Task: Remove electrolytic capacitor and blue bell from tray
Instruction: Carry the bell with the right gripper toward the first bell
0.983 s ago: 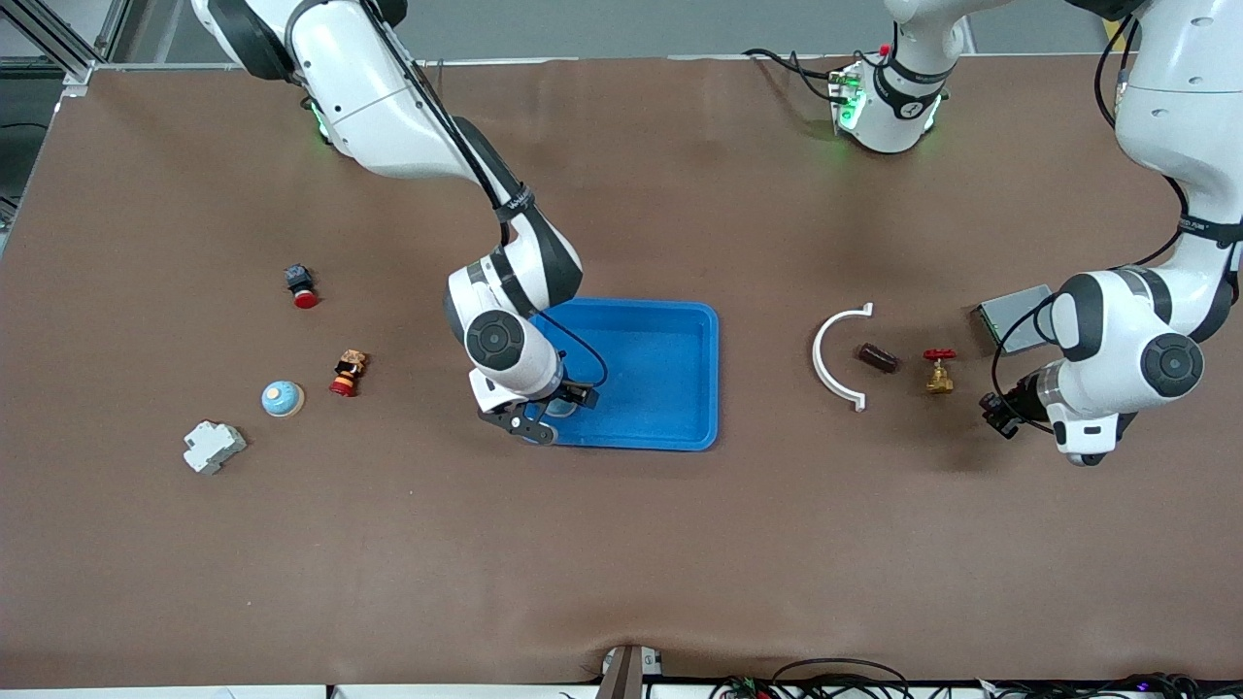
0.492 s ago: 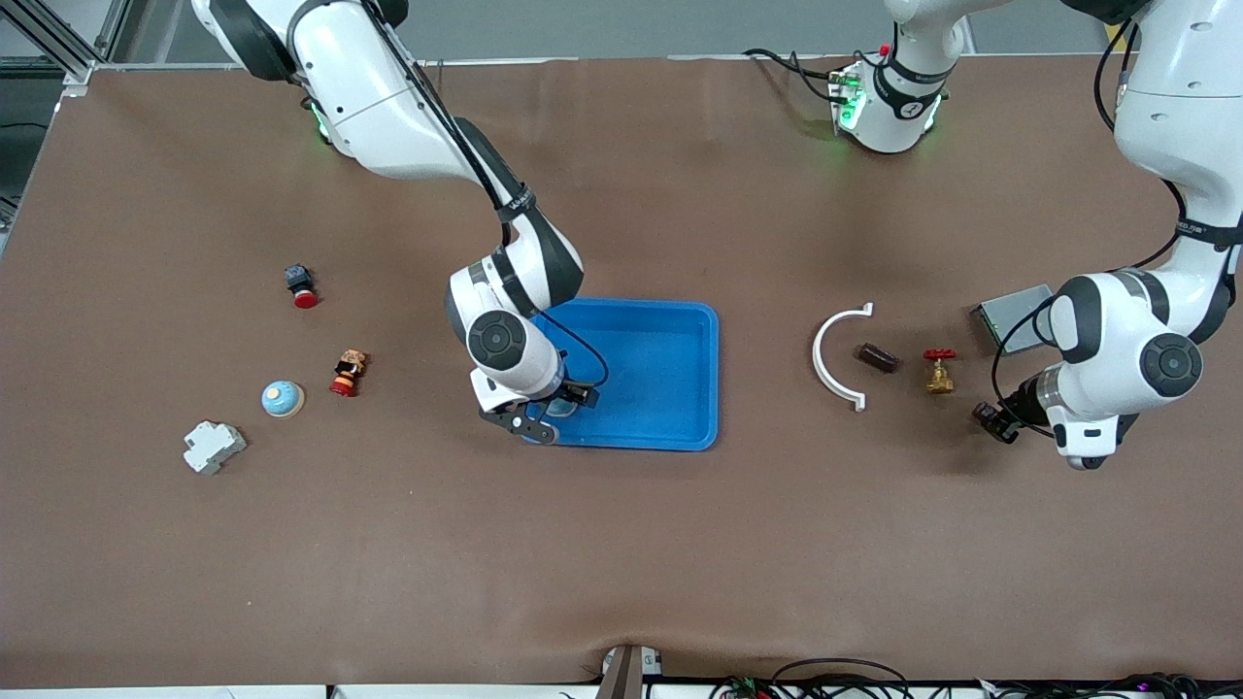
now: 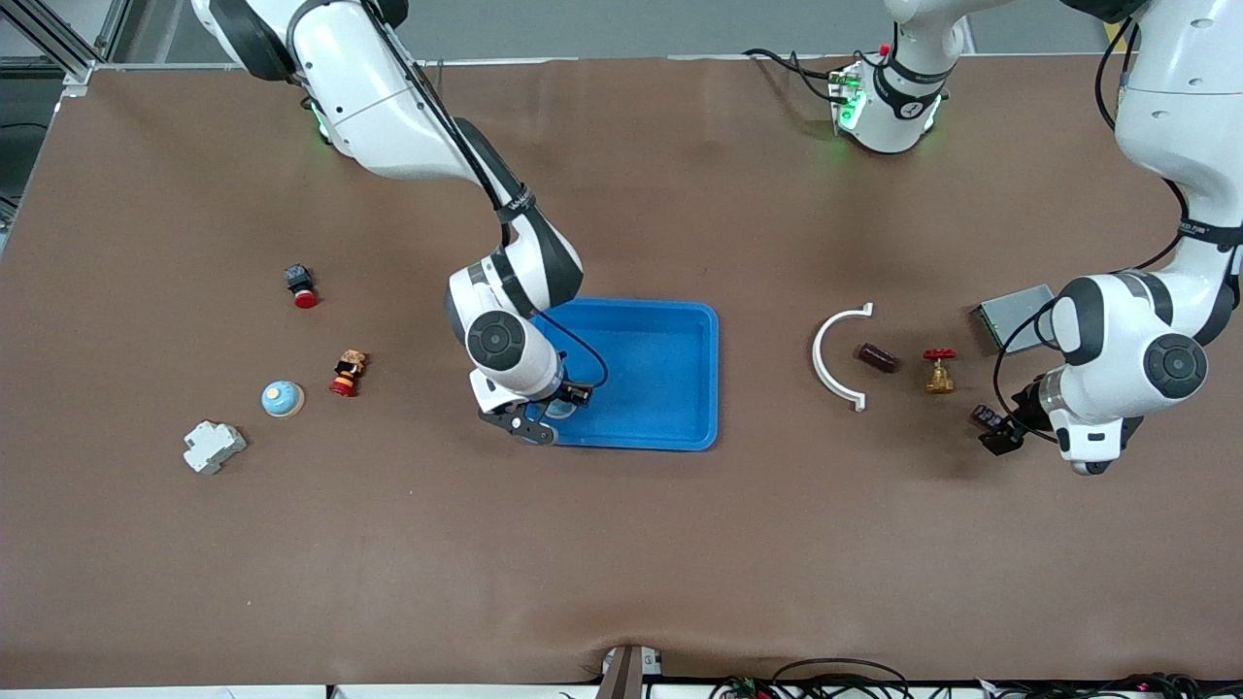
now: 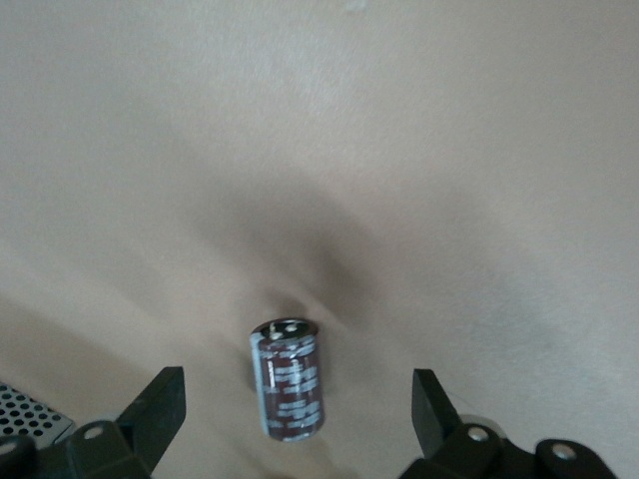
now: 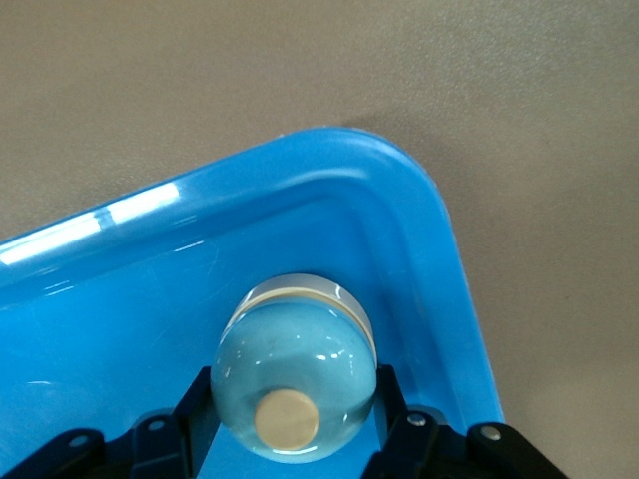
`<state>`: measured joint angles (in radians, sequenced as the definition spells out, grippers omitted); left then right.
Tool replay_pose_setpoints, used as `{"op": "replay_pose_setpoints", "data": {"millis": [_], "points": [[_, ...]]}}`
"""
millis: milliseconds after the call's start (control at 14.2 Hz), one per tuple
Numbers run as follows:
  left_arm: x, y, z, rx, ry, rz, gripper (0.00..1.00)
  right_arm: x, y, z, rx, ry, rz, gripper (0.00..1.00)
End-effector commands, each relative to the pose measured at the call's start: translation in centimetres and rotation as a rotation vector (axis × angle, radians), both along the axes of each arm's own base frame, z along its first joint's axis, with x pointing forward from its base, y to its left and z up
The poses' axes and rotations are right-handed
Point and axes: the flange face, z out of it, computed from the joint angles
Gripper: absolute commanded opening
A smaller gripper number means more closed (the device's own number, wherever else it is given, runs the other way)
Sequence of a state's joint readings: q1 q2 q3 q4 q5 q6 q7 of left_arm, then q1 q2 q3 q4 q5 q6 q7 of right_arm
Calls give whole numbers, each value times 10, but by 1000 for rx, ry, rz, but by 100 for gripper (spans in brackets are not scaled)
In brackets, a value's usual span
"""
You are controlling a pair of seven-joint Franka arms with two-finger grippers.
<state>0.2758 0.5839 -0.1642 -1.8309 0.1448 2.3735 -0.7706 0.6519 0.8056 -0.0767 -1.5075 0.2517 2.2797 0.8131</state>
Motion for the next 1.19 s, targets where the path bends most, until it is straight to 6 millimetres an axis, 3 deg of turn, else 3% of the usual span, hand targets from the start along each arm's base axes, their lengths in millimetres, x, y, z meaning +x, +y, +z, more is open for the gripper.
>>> {"op": "replay_pose_setpoints", "data": {"millis": [0, 211, 421, 632, 772, 1123], "points": [[6, -10, 16, 2, -8, 22, 100, 6, 6, 9, -3, -20, 16, 20], [16, -17, 33, 4, 15, 67, 100, 9, 4, 37, -12, 26, 21, 21], [19, -16, 42, 7, 46, 73, 100, 8, -8, 88, -15, 74, 58, 21], [22, -26, 55, -10, 51, 92, 100, 6, -45, 136, 0, 103, 128, 21], [24, -24, 65, -17, 72, 100, 100, -1, -81, 158, 23, 99, 185, 21], [23, -24, 62, -17, 80, 95, 100, -24, -159, 176, 16, 74, 319, 21]]}}
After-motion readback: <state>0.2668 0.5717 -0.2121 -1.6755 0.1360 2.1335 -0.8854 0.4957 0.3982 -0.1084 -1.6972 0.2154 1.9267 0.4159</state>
